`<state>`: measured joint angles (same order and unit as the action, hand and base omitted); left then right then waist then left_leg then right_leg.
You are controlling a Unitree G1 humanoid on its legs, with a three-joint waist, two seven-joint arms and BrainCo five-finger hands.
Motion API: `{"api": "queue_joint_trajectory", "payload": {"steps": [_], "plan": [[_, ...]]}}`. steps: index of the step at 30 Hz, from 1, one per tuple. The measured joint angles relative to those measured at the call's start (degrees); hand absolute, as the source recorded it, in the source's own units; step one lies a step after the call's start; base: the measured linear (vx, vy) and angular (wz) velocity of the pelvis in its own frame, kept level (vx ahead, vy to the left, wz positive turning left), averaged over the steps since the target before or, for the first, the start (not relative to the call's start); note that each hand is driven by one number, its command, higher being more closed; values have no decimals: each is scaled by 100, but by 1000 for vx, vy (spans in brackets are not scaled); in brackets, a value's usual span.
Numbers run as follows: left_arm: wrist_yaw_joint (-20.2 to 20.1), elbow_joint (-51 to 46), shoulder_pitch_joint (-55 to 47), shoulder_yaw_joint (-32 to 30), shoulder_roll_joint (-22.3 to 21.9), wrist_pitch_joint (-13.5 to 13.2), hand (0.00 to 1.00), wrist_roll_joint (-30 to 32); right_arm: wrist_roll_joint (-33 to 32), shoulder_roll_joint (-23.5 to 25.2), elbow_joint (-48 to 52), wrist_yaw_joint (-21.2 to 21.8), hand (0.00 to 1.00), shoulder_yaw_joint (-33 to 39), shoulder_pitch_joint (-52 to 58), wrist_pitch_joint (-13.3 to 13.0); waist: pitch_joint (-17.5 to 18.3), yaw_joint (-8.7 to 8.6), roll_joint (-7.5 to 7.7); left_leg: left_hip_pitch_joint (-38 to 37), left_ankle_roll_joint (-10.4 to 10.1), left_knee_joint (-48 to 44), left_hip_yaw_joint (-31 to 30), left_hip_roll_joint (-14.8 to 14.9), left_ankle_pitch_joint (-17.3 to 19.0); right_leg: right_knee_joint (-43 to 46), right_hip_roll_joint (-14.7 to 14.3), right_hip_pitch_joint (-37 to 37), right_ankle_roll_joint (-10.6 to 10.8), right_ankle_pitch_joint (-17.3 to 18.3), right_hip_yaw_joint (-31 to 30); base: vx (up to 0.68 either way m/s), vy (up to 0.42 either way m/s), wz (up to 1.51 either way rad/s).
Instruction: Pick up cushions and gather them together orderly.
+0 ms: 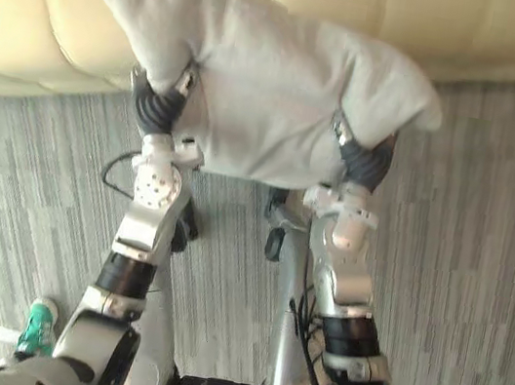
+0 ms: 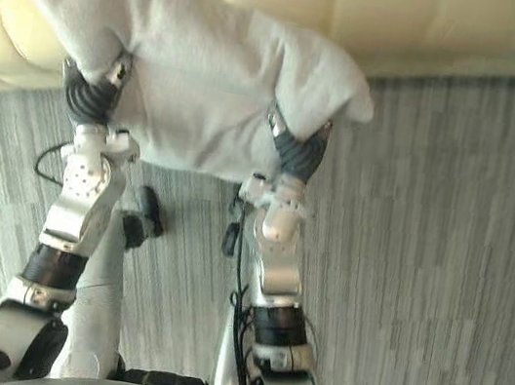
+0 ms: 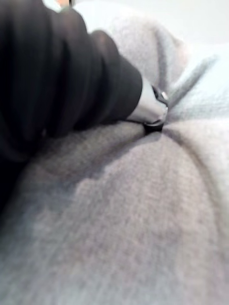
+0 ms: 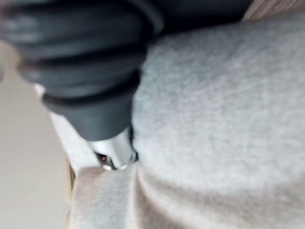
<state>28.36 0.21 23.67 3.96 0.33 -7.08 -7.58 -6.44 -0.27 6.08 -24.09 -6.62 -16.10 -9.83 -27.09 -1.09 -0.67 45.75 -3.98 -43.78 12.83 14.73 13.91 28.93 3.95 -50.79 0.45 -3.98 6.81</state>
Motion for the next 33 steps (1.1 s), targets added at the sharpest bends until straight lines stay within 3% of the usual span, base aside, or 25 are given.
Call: {"api": "queue_joint_trajectory", "payload": {"steps": [7, 14, 17, 23, 28, 33], "plan": [[-695, -340, -2014, 233, -125, -52, 100, -2, -14, -46, 288, 763, 100, -137, 1737, -21, 594, 115, -29, -1895, -50, 617, 128, -108, 171, -416, -33, 1786, 80, 290, 29, 138, 18, 1], [-1287, -895, -3464, 274, -143, -96, 100, -178, 153, -149, 1152, 1163, 100, -405, 3042, 28, 1563, 201, -164, -3301, -89, 1602, 454, -252, 95, -1499, -69, 3154, 147, 40, -2, 141, 54, -9], [-1385, -926, -3642, 287, -149, -99, 100, -230, 236, -140, 1165, 1202, 100, -398, 3138, 28, 1874, 204, -171, -3556, -109, 1863, 506, -306, 45, -1769, -86, 3394, 193, -24, -23, 128, 36, -7], [-1500, -944, -3809, 291, -155, -99, 100, -224, 238, -121, 1372, 1363, 100, -385, 3374, 32, 2093, 268, -162, -4035, -88, 2257, 666, -445, -34, -2399, -108, 3908, 269, -319, -218, 69, 41, -12], [-1505, -945, -3906, 305, -153, -99, 100, -223, 238, -53, 1367, 1378, 100, -379, 3382, 35, 2236, 319, -43, -4092, -16, 2267, 703, -574, -1, -2793, -60, 4064, 314, -559, -433, -32, 39, -13], [-1513, -1069, -4090, 305, -125, -100, 100, -223, 239, -33, 1355, 1430, 100, -397, 3386, 36, 2216, 427, 22, -3856, 95, 1737, 603, -600, 467, -2514, -67, 3809, 423, -371, -619, -121, 57, -25]]}}
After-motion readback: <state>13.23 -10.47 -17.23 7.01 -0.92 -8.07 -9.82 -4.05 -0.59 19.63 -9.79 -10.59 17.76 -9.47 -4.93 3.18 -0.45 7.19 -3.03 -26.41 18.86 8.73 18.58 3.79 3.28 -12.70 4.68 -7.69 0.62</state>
